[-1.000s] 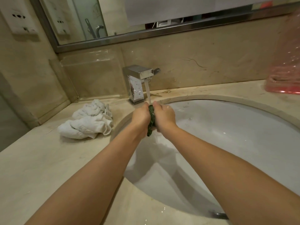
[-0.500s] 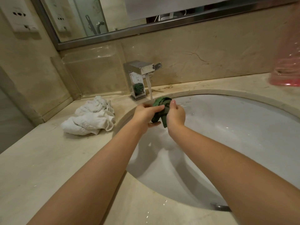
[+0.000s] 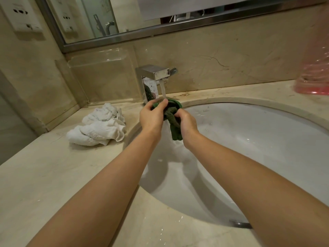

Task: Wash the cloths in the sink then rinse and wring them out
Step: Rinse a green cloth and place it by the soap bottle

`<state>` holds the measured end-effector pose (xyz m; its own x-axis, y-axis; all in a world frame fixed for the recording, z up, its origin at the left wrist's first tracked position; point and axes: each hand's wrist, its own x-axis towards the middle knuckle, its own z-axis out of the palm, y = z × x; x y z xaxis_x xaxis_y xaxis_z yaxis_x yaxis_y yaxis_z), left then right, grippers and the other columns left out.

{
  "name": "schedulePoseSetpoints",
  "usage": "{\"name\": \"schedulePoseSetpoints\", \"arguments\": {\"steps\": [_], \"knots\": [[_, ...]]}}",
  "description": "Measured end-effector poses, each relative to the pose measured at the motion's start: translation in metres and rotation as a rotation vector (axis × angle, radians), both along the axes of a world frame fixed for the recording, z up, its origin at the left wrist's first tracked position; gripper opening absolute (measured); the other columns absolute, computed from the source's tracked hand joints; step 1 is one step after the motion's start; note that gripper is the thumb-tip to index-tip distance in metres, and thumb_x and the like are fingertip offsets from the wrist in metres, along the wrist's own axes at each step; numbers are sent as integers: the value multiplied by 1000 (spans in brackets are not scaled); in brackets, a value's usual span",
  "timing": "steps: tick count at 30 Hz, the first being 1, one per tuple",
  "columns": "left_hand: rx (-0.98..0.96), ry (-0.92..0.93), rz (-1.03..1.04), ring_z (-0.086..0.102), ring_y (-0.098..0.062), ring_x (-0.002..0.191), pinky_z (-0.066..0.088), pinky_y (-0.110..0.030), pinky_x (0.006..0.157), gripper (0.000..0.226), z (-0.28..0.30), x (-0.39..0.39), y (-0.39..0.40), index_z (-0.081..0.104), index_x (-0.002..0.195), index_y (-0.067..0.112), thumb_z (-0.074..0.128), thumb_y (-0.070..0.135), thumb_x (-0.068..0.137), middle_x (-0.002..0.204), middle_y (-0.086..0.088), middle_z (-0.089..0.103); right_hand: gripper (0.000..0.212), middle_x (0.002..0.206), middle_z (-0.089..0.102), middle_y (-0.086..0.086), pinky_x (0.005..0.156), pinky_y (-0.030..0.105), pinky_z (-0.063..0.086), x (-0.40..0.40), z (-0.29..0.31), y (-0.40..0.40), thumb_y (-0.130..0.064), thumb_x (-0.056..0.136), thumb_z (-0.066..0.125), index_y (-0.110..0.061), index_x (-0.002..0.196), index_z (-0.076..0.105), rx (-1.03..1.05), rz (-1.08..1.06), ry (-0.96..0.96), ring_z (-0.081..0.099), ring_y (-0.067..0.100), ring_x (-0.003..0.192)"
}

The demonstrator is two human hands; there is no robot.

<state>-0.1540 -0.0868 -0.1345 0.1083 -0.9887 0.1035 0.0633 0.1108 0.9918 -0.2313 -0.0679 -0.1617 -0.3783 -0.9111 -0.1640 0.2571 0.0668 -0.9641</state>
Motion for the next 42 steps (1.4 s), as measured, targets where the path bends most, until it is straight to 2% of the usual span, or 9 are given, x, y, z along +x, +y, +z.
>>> {"name": "schedulePoseSetpoints", "arguments": {"steps": [6, 9, 12, 14, 22, 28, 32, 36, 42], "knots": [[65, 168, 138, 60, -16, 94, 55, -28, 82, 44, 1, 8, -4, 61, 103, 17, 69, -13, 73, 103, -2, 63, 12, 96, 65, -1, 77, 29, 48, -3, -9, -7, -23, 93, 59, -22, 101, 68, -57, -23, 168, 59, 18, 94], [157, 270, 170, 61, -17, 89, 53, -28, 87, 34, 1, 8, -6, 61, 96, 14, 63, -15, 78, 87, 0, 62, 7, 89, 66, -2, 88, 32, 52, -6, -13, -8, -23, 92, 63, -17, 96, 66, -79, 18, 249, 63, 16, 90], [172, 323, 138, 65, -21, 99, 52, -34, 95, 27, 1, 10, -9, 61, 85, 14, 65, -12, 80, 90, -4, 67, 30, 105, 66, 3, 74, 20, 50, -5, -12, -7, -23, 91, 65, -15, 120, 63, -77, 115, 241, 61, 14, 90], [146, 306, 80, 66, -21, 101, 51, -37, 98, 22, 1, 10, -8, 64, 86, 14, 69, -6, 81, 95, -6, 70, 36, 117, 66, 5, 83, 25, 48, -3, -13, -7, -23, 93, 63, -15, 127, 60, -40, 176, 260, 59, 18, 103], [130, 311, 53, 65, -22, 105, 50, -39, 99, 21, 4, 9, -6, 63, 86, 15, 63, -6, 86, 95, -5, 68, 17, 98, 66, 0, 85, 28, 47, -8, -15, -11, -23, 90, 67, -12, 102, 69, -81, -58, 323, 60, 17, 96], [302, 185, 65, 60, -25, 109, 48, -41, 101, 10, 0, 15, -16, 66, 97, 18, 63, 12, 90, 112, -8, 66, 1, 94, 62, -2, 86, 29, 52, -24, -12, -7, -21, 94, 62, -20, 94, 63, -72, -210, 128, 59, 19, 99], [373, -145, -165, 56, -21, 110, 44, -33, 90, 48, -3, 10, -10, 56, 127, 14, 66, 38, 87, 120, -4, 61, 4, 91, 60, -5, 68, 16, 47, -32, -12, -2, -18, 95, 60, -19, 97, 63, -87, -174, 83, 57, 13, 92], [192, -584, -214, 39, -25, 132, 36, -43, 109, 93, -13, 2, -3, 42, 141, 18, 80, 47, 62, 140, -4, 48, 8, 104, 65, 0, 92, 31, 47, -21, -11, -4, -22, 95, 59, -21, 98, 67, -79, -54, 153, 58, 18, 105], [220, -588, -297, 54, -16, 105, 45, -25, 81, 41, -10, 4, -3, 58, 117, 10, 71, 32, 86, 106, 1, 59, 11, 115, 64, 3, 105, 44, 45, -15, -10, -5, -24, 94, 61, -31, 86, 62, -75, -66, 145, 55, 23, 117]]}}
